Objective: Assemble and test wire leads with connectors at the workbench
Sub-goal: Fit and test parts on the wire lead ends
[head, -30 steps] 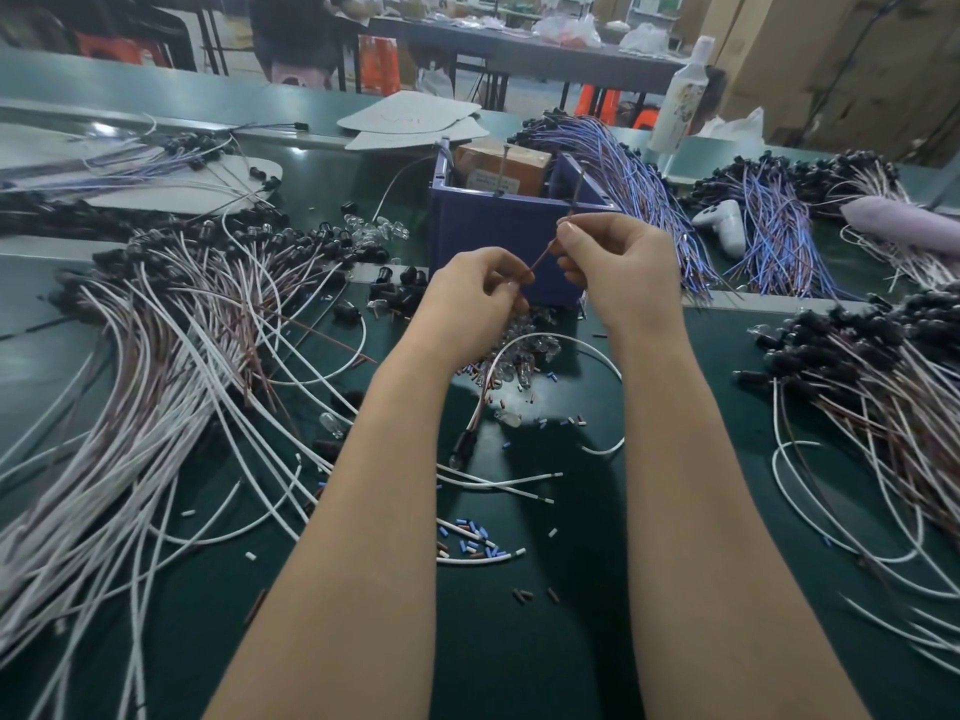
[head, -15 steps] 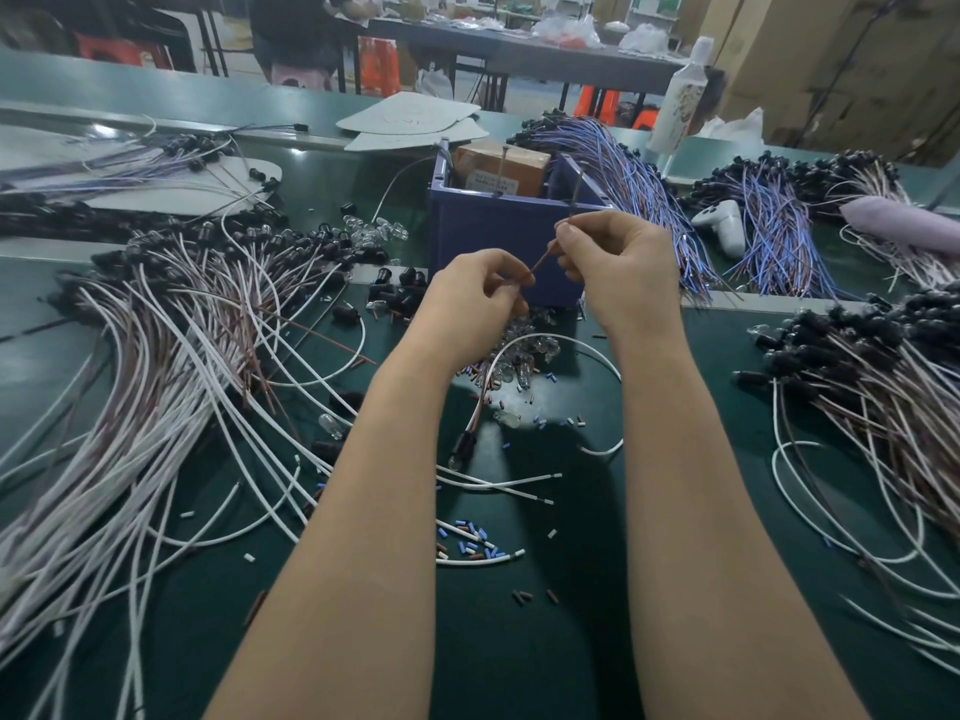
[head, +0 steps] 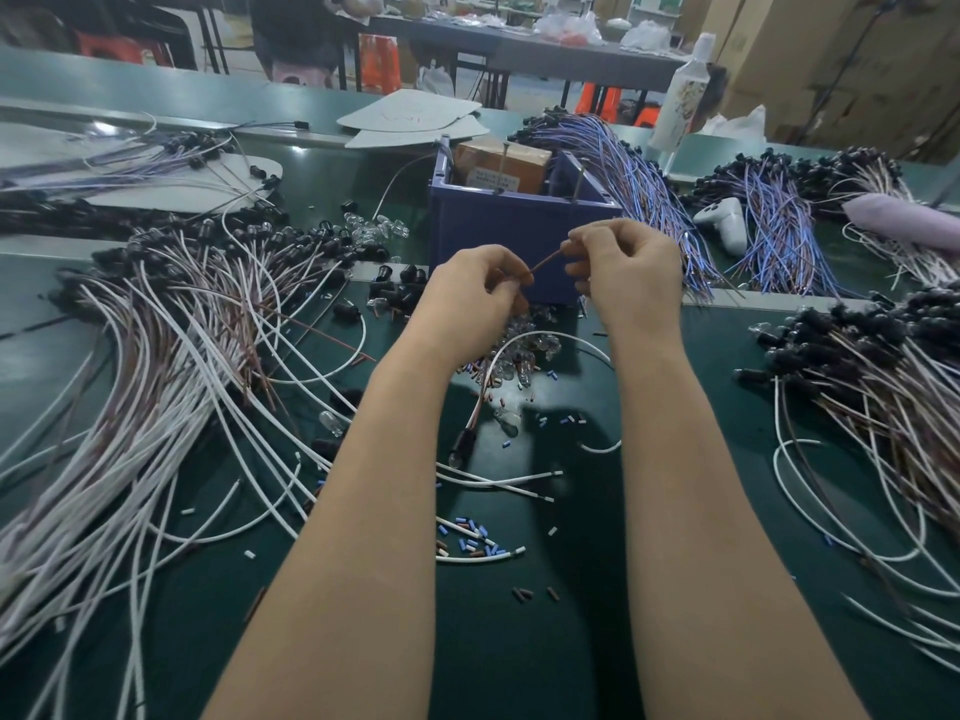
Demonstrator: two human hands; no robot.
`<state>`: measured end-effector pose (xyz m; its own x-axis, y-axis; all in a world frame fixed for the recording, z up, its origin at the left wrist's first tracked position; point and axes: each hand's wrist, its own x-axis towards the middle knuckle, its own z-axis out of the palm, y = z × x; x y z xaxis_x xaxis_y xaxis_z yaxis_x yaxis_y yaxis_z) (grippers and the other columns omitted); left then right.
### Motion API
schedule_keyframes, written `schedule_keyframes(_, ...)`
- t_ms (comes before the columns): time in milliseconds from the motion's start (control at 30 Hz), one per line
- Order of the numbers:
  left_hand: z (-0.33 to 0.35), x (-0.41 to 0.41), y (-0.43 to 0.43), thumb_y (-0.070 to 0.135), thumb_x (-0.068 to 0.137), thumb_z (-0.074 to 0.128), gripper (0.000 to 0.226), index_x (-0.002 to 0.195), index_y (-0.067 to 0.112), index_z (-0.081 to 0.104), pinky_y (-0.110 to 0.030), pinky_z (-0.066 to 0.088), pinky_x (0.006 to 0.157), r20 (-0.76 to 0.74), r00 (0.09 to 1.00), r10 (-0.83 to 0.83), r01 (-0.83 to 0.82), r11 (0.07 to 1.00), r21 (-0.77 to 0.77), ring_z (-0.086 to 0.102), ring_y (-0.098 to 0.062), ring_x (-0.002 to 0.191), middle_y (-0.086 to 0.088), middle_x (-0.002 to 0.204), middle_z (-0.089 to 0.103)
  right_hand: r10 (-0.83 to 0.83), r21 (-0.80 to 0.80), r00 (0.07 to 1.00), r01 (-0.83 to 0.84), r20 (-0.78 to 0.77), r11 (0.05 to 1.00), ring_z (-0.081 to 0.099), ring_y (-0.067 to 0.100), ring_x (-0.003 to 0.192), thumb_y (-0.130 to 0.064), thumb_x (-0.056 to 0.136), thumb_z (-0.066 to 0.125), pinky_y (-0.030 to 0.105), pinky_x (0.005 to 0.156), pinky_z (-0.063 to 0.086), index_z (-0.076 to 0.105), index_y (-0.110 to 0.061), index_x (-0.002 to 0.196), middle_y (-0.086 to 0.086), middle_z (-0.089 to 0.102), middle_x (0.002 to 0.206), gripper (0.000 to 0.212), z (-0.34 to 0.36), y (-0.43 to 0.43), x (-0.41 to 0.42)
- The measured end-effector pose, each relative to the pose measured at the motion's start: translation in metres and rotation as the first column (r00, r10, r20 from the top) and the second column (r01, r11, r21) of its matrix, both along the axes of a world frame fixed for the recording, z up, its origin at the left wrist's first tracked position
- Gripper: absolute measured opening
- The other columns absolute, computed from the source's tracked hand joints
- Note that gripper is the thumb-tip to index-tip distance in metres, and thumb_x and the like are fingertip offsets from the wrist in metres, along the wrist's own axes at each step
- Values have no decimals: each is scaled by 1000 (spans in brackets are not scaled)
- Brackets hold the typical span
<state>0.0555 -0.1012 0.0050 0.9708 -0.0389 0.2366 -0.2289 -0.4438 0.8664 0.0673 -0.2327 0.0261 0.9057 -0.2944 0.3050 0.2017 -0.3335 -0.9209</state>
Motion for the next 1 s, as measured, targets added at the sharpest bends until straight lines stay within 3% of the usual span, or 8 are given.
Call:
schedule_keyframes(133, -6, 6, 9, 7, 95, 47, 17, 91, 17, 59, -36, 53, 86, -36, 985, 170, -172, 984, -42, 65, -16, 80, 7, 73, 66, 212, -262, 909, -316, -359, 912, 64, 18, 57, -28, 93, 58, 33, 64, 58, 60, 0, 95, 9, 68, 71, 28, 5, 1, -5)
schedule_keyframes(233, -7, 9, 18, 9, 93, 48, 14, 93, 18, 58, -35, 50, 89, -35, 940, 339, -340, 940, -30, 65, -18, 92, 8, 72, 65, 352, -317, 596, -737, -722, 597, 65, 15, 50, -26, 87, 68, 27, 57, 59, 61, -4, 94, 13, 70, 70, 24, 7, 26, -22)
schedule_keyframes(400, -8, 6, 28, 11, 92, 51, 15, 104, 13, 59, -32, 49, 89, -9, 894, 448, -448, 893, -41, 65, -16, 96, 8, 78, 67, 321, -293, 435, -866, -841, 405, 58, 10, 37, -19, 89, 66, 21, 46, 53, 55, -8, 77, 7, 62, 60, 20, -3, 71, -34)
schedule_keyframes(600, -3, 7, 33, 10, 92, 52, 6, 95, 14, 57, -34, 49, 93, -40, 897, 440, -437, 871, -223, 65, -16, 95, 8, 73, 66, 331, -414, 601, -769, -727, 487, 57, 12, 37, -8, 88, 61, 20, 38, 48, 55, -5, 71, 6, 61, 55, 19, -1, 75, -36)
schedule_keyframes(700, 1, 10, 34, 17, 94, 52, 12, 93, 8, 61, -40, 50, 93, -40, 902, 430, -422, 858, -293, 65, -26, 94, -5, 85, 68, 331, -597, 785, -616, -524, 515, 67, 17, 61, -1, 89, 49, 23, 53, 54, 59, -4, 101, 7, 67, 77, 16, 13, 60, -30)
schedule_keyframes(833, 17, -1, 36, 45, 94, 50, 40, 78, 12, 67, -25, 40, 54, -111, 962, 250, -272, 910, -312, 46, -11, 55, 8, 59, 51, 423, -271, 904, -422, -56, 865, 55, 6, 49, -9, 99, 45, 17, 46, 44, 40, -15, 128, 2, 70, 89, 31, 39, 27, -29)
schedule_keyframes(933, 36, -15, 27, 62, 87, 48, 48, 91, 20, 71, -17, 30, 47, -118, 967, -226, 149, 876, -459, 34, -7, 50, 8, 63, 49, 433, 11, 883, -442, 183, 897, 44, 6, 41, -9, 98, 49, 16, 41, 35, 48, -13, 98, -2, 68, 74, 4, 49, 16, -34)
schedule_keyframes(1000, 43, -19, 19, 55, 88, 52, 41, 102, 20, 69, -20, 32, 53, 6, 954, -300, 262, 824, -503, 39, -18, 61, -8, 78, 52, 499, 82, 850, -517, 170, 852, 42, 6, 41, -8, 95, 54, 16, 40, 34, 53, -13, 90, -6, 59, 61, 7, 49, 18, -36)
